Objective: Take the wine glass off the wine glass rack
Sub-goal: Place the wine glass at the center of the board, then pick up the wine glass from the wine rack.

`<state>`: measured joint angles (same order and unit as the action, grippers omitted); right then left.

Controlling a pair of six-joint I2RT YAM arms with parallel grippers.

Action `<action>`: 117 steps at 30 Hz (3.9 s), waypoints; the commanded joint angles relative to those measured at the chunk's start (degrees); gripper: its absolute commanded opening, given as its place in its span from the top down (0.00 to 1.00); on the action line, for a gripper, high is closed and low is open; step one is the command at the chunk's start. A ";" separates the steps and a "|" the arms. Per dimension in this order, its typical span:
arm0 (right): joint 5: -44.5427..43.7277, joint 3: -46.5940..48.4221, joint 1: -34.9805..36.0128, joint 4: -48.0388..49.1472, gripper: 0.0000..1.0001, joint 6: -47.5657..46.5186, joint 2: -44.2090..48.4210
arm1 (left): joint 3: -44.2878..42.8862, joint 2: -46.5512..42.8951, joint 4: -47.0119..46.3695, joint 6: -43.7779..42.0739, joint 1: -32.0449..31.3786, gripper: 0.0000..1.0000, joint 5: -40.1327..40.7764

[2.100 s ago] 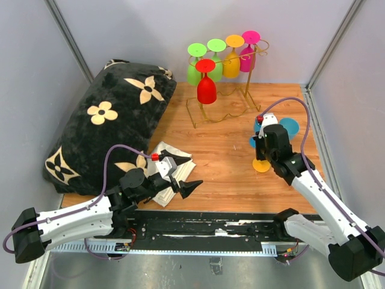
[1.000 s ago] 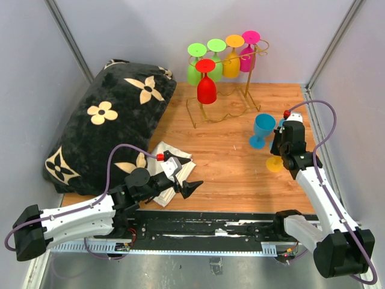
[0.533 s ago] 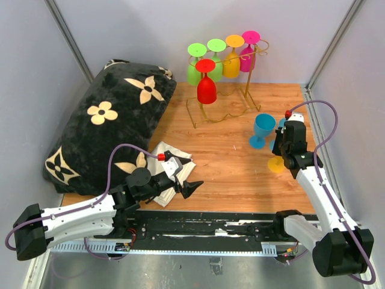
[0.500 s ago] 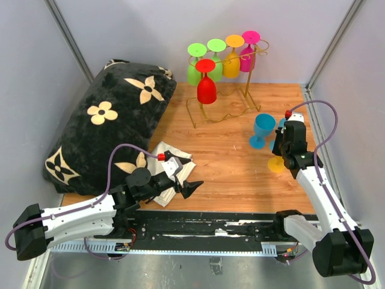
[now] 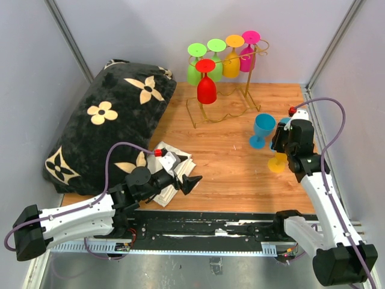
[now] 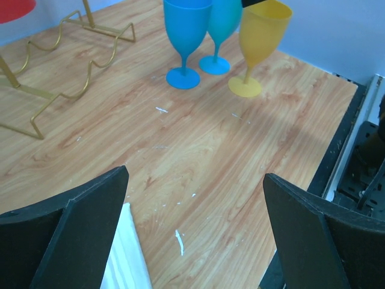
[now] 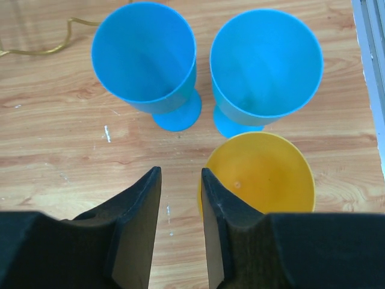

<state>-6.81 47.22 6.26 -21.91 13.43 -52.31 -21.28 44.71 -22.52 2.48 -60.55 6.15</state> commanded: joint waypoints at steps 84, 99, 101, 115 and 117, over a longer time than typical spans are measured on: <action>6.74 49.61 17.69 29.72 0.65 44.81 -48.72 | -11.44 -9.73 27.99 28.22 15.37 0.00 6.06; 8.28 51.94 17.59 29.39 0.74 43.98 -50.10 | -10.85 -9.86 27.69 28.45 15.32 0.00 6.06; 8.50 51.92 17.56 29.55 0.75 43.87 -50.16 | -10.75 -9.89 27.73 28.37 15.33 0.00 6.13; 9.73 52.28 17.03 28.83 0.96 43.34 -49.82 | -10.55 -10.30 28.02 28.54 15.35 0.00 6.60; 10.62 52.48 16.92 28.99 0.97 43.42 -49.77 | -10.70 -10.17 28.10 28.44 15.31 0.00 6.59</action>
<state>2.15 97.21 23.38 7.09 57.19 -102.39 -32.08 34.85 6.20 30.96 -45.50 11.94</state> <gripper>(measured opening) 0.049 0.995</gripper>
